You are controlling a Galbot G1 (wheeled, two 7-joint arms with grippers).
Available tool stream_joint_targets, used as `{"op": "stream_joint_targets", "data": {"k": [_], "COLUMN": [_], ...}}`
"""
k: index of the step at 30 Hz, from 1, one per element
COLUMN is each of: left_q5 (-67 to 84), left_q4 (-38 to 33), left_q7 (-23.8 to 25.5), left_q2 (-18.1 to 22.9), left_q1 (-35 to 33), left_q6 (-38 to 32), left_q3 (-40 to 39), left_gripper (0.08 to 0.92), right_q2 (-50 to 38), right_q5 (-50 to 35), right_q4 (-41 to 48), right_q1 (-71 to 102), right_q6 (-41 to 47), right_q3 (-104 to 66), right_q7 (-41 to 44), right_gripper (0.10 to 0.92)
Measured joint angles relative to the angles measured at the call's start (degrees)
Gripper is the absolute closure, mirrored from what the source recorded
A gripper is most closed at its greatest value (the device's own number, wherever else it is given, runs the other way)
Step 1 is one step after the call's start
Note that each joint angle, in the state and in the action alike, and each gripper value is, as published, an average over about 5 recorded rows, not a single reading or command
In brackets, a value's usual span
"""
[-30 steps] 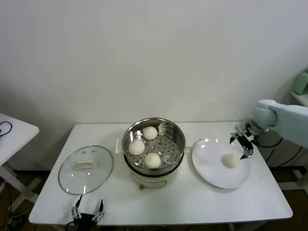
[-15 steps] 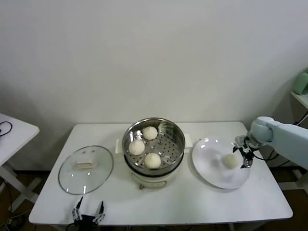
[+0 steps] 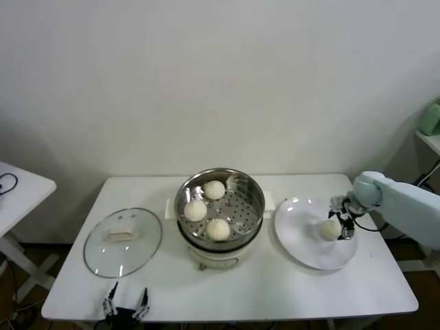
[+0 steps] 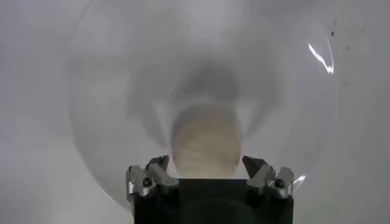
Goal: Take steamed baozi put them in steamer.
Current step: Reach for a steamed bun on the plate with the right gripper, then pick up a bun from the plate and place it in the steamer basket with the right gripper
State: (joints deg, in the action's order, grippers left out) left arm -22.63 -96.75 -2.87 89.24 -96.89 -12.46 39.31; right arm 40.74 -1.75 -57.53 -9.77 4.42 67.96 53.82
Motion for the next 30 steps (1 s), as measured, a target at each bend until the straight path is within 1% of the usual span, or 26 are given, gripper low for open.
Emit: {"op": "stream_joint_targets", "data": {"k": [4, 7, 13, 20, 26, 30], "left_q5": [-0.07, -0.07, -0.06, 0.26, 0.34, 0.32], "left_q4": [0.10, 0.07, -0.24, -0.73, -0.83, -0.85], "left_q7": [-0.08, -0.10, -0.12, -0.13, -0.16, -0.16], "left_q2": [0.00, 0.00, 0.00, -0.30, -0.59, -0.59], "left_q1": [0.04, 0.06, -0.02, -0.29, -0.12, 0.03], "left_q6": [-0.05, -0.08, -0.19, -0.24, -0.29, -0.31], "left_q3": [0.03, 0.05, 0.07, 0.24, 0.22, 0.07], "left_gripper": [0.177, 0.177, 0.177, 0.177, 0.177, 0.177], "right_q2": [-0.19, -0.67, -2.16, -2.15, 1.37, 4.64], "right_q5": [-0.05, -0.74, -4.35, -13.93, -23.86, -29.67], "right_q4": [-0.11, -0.81, -4.67, -12.49, -19.28, -22.91], "right_q1": [0.07, -0.62, -6.41, -22.71, -38.80, -45.34], "right_q6": [0.08, 0.40, 1.38, 2.72, 4.48, 6.37], "right_q3": [-0.43, 0.09, 4.97, 17.23, 25.83, 27.86], "right_q7": [0.36, 0.82, 1.66, 3.06, 3.99, 3.79], "right_gripper": [0.410, 0.452, 0.457, 0.457, 0.457, 0.457]}}
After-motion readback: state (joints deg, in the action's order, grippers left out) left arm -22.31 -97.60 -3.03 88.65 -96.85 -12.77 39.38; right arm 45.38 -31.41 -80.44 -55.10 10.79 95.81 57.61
